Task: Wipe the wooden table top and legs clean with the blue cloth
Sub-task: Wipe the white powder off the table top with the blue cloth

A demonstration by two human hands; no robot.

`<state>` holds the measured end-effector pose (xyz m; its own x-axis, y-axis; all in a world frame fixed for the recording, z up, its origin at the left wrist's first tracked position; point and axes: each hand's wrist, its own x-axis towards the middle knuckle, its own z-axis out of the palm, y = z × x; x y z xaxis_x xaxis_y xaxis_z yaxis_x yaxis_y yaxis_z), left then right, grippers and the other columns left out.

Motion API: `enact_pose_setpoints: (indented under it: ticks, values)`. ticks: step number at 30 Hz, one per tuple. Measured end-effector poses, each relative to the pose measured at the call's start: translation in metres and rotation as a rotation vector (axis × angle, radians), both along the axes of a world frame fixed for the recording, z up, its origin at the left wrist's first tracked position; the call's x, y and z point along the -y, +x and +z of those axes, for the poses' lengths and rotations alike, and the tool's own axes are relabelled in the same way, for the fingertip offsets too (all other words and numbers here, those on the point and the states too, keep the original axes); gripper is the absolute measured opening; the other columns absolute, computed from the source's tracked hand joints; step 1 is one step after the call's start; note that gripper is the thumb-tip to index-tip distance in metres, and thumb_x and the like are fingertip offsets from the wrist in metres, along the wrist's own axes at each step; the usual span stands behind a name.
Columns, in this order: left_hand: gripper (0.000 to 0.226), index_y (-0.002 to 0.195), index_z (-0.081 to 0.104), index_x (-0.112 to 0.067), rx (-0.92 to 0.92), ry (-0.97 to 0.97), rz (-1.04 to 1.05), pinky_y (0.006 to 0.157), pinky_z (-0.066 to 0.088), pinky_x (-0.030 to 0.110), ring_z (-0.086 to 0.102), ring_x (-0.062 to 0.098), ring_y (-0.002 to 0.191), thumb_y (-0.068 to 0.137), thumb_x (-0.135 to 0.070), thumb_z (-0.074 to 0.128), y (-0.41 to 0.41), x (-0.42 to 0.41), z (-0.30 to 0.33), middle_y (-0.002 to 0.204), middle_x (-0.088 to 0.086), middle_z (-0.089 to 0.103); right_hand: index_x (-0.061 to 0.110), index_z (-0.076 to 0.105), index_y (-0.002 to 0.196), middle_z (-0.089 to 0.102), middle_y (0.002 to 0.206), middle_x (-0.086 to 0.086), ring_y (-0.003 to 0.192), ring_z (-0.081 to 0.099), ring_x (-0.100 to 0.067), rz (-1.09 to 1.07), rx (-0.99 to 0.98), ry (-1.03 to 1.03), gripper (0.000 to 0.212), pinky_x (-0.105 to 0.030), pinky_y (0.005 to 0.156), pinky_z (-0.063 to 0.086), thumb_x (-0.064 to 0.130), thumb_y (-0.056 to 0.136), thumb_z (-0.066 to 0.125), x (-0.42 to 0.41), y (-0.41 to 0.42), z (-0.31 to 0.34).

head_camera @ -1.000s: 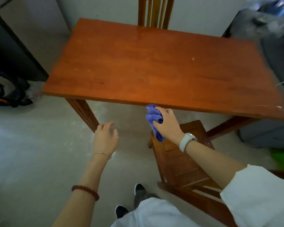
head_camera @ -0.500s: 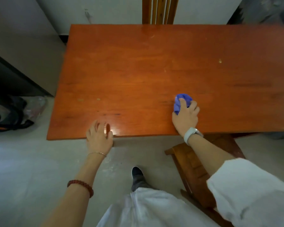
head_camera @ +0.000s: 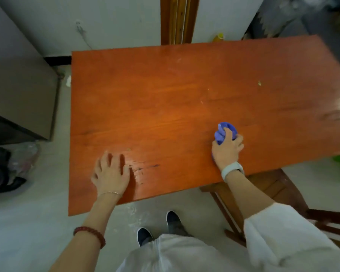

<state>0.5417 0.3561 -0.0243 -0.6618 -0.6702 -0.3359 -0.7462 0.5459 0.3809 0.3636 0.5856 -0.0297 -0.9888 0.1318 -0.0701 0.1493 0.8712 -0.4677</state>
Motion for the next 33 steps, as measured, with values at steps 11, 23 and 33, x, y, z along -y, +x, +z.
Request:
enact_pose_setpoints:
  ticks: [11,23,33]
  values:
    - [0.051,0.140,0.027,-0.031,0.046,-0.023,-0.049,0.111,0.010,0.050,0.003,0.028,0.140,0.092,-0.037,0.042,-0.102,0.022,-0.011,0.154,0.003,0.007,0.017,0.046,0.129,0.034,0.132,-0.019,0.117,0.035,-0.039,-0.033,-0.073,-0.150,0.049,-0.044,0.089,0.041,0.016,0.082,0.059,0.032,-0.101,-0.007]
    - [0.047,0.137,0.034,-0.028,0.031,-0.126,0.110,0.110,0.011,0.052,0.007,0.030,0.139,0.091,-0.036,0.044,-0.172,0.079,-0.017,0.153,0.006,0.014,0.022,0.052,0.125,0.041,0.126,-0.013,0.116,0.042,-0.033,0.293,-0.130,-0.296,0.047,-0.042,0.082,0.046,0.017,0.079,0.062,0.149,-0.189,-0.013]
    - [0.042,0.129,0.047,-0.031,0.034,-0.175,0.163,0.107,0.018,0.048,0.022,0.027,0.135,0.088,-0.036,0.052,-0.180,0.099,-0.028,0.147,0.001,0.032,0.027,0.052,0.126,0.040,0.127,-0.007,0.113,0.043,-0.024,0.903,0.026,-0.301,0.047,-0.025,0.076,0.043,0.021,0.080,0.062,0.253,-0.156,-0.007]
